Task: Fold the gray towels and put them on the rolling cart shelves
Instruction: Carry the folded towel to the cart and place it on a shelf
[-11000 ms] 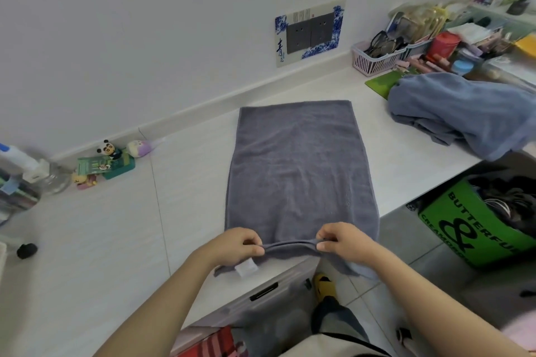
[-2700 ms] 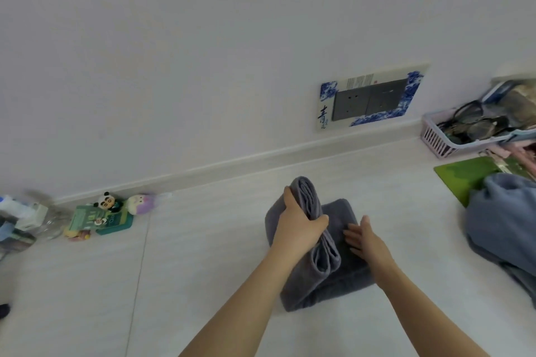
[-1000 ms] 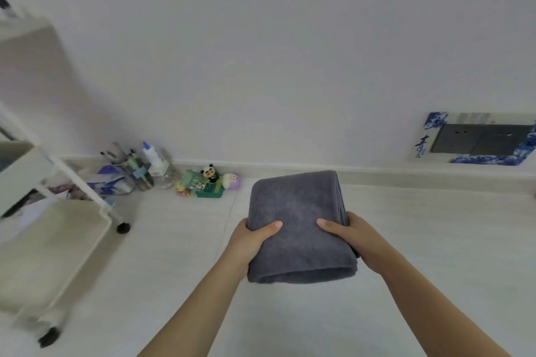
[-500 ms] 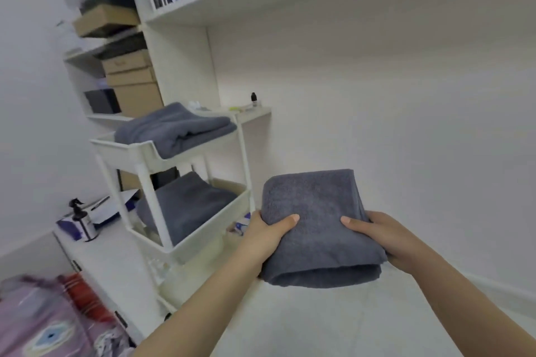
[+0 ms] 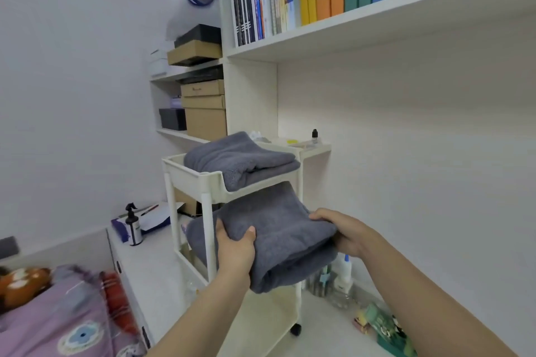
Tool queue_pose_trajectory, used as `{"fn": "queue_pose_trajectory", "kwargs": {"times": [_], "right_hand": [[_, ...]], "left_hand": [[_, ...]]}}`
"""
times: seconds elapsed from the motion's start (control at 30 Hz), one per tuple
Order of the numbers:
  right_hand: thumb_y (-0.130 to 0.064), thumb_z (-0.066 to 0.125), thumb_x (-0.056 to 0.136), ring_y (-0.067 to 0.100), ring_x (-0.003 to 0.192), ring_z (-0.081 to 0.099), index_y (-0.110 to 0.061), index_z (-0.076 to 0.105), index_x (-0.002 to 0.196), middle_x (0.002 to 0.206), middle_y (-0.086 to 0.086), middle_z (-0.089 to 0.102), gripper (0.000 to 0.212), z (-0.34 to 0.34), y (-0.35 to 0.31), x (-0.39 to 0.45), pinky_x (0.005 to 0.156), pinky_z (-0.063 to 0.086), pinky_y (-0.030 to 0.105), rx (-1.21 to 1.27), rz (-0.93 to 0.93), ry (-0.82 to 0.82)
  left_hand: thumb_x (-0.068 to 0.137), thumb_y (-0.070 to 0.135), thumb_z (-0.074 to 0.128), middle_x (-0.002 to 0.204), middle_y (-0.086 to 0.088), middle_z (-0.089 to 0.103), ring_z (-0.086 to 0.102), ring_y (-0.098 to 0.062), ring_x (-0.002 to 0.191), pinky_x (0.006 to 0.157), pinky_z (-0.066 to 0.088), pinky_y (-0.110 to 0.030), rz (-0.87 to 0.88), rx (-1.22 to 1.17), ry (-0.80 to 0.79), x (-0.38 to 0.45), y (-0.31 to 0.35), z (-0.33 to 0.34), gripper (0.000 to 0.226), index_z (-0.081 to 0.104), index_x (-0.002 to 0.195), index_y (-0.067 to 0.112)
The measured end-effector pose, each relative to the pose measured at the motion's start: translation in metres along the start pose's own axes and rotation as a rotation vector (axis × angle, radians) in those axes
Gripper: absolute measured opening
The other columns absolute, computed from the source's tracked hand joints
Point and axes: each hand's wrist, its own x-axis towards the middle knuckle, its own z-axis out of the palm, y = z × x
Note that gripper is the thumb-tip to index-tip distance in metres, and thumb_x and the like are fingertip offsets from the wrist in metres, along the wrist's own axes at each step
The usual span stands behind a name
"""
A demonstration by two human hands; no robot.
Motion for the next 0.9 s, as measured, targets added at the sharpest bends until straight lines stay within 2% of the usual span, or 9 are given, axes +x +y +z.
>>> {"fn": "queue_pose_trajectory", "kwargs": {"times": [0.07, 0.17, 0.3, 0.4, 0.5, 0.57, 0.73, 0.8, 0.9], "right_hand": [[-0.029, 0.069, 0.063, 0.023, 0.093, 0.056, -0.011, 0.063, 0.082, 0.090, 0.010, 0.063, 0.027, 0.002, -0.010, 0.023, 0.089, 0.042, 0.036, -0.007, -0.034, -0.022], [-0.026, 0.066, 0.059, 0.024, 0.095, 0.053, -0.011, 0.059, 0.093, 0.095, 0.012, 0.057, 0.038, 0.007, -0.018, 0.057, 0.087, 0.041, 0.036, -0.088, -0.108, -0.056], [-0.011, 0.062, 0.079, 0.019, 0.110, 0.057, -0.013, 0.059, 0.124, 0.116, 0.006, 0.064, 0.045, 0.021, -0.015, 0.099, 0.102, 0.043, 0.036, -0.158, -0.234, -0.004], [-0.016, 0.066, 0.083, 0.015, 0.119, 0.053, -0.017, 0.054, 0.131, 0.131, -0.002, 0.057, 0.050, 0.028, 0.003, 0.121, 0.108, 0.038, 0.034, -0.233, -0.274, 0.009], [-0.019, 0.064, 0.087, 0.012, 0.120, 0.051, -0.018, 0.053, 0.134, 0.134, -0.003, 0.055, 0.048, 0.033, 0.023, 0.128, 0.101, 0.036, 0.020, -0.375, -0.297, 0.009], [-0.018, 0.060, 0.090, 0.012, 0.123, 0.050, -0.017, 0.051, 0.135, 0.136, -0.002, 0.053, 0.046, 0.037, 0.029, 0.131, 0.094, 0.033, 0.013, -0.476, -0.344, 0.028], [-0.022, 0.048, 0.097, 0.018, 0.129, 0.045, -0.019, 0.043, 0.141, 0.141, 0.000, 0.048, 0.044, 0.045, 0.037, 0.130, 0.096, 0.030, 0.016, -0.635, -0.389, 0.101], [-0.027, 0.043, 0.099, 0.019, 0.131, 0.042, -0.020, 0.042, 0.141, 0.143, -0.001, 0.046, 0.042, 0.044, 0.041, 0.121, 0.100, 0.028, 0.017, -0.671, -0.413, 0.159], [-0.031, 0.035, 0.102, 0.015, 0.135, 0.037, -0.020, 0.039, 0.143, 0.147, -0.002, 0.041, 0.043, 0.042, 0.046, 0.102, 0.100, 0.022, 0.014, -0.616, -0.433, 0.216]], "left_hand": [[0.090, 0.010, 0.062, 0.121, -0.006, 0.053, 0.056, -0.027, 0.112, 0.094, 0.047, -0.041, 0.008, 0.012, 0.101, 0.015, -0.005, 0.003, 0.055, 0.037, 0.138, 0.016], [0.088, 0.015, 0.063, 0.112, 0.000, 0.052, 0.053, -0.025, 0.100, 0.084, 0.045, -0.036, -0.007, -0.026, 0.274, 0.033, -0.001, 0.012, 0.041, 0.042, 0.120, 0.031], [0.086, 0.026, 0.065, 0.141, -0.003, 0.045, 0.044, -0.034, 0.126, 0.107, 0.035, -0.046, 0.029, 0.100, 0.404, 0.057, 0.001, 0.015, 0.065, 0.032, 0.143, 0.030], [0.089, 0.024, 0.063, 0.149, -0.006, 0.037, 0.036, -0.034, 0.133, 0.110, 0.029, -0.046, -0.014, 0.172, 0.497, 0.068, -0.007, 0.009, 0.066, 0.031, 0.146, 0.023], [0.092, 0.032, 0.059, 0.155, -0.005, 0.023, 0.027, -0.036, 0.139, 0.111, 0.024, -0.053, -0.136, 0.267, 0.503, 0.070, -0.026, 0.005, 0.071, 0.018, 0.150, 0.028], [0.091, 0.037, 0.058, 0.157, -0.004, 0.019, 0.025, -0.037, 0.140, 0.111, 0.024, -0.057, -0.121, 0.313, 0.484, 0.075, -0.037, 0.001, 0.074, 0.012, 0.150, 0.035], [0.093, 0.038, 0.055, 0.156, -0.005, 0.018, 0.025, -0.037, 0.139, 0.110, 0.025, -0.056, -0.172, 0.382, 0.464, 0.072, -0.034, 0.003, 0.074, 0.009, 0.150, 0.033], [0.094, 0.040, 0.050, 0.157, -0.011, 0.015, 0.019, -0.036, 0.141, 0.111, 0.021, -0.051, -0.112, 0.500, 0.453, 0.064, -0.032, 0.005, 0.074, 0.005, 0.151, 0.026], [0.096, 0.039, 0.042, 0.157, -0.018, -0.007, -0.001, -0.033, 0.146, 0.117, 0.011, -0.048, 0.085, 0.788, 0.350, 0.050, -0.039, 0.009, 0.074, -0.001, 0.152, 0.016]]}}
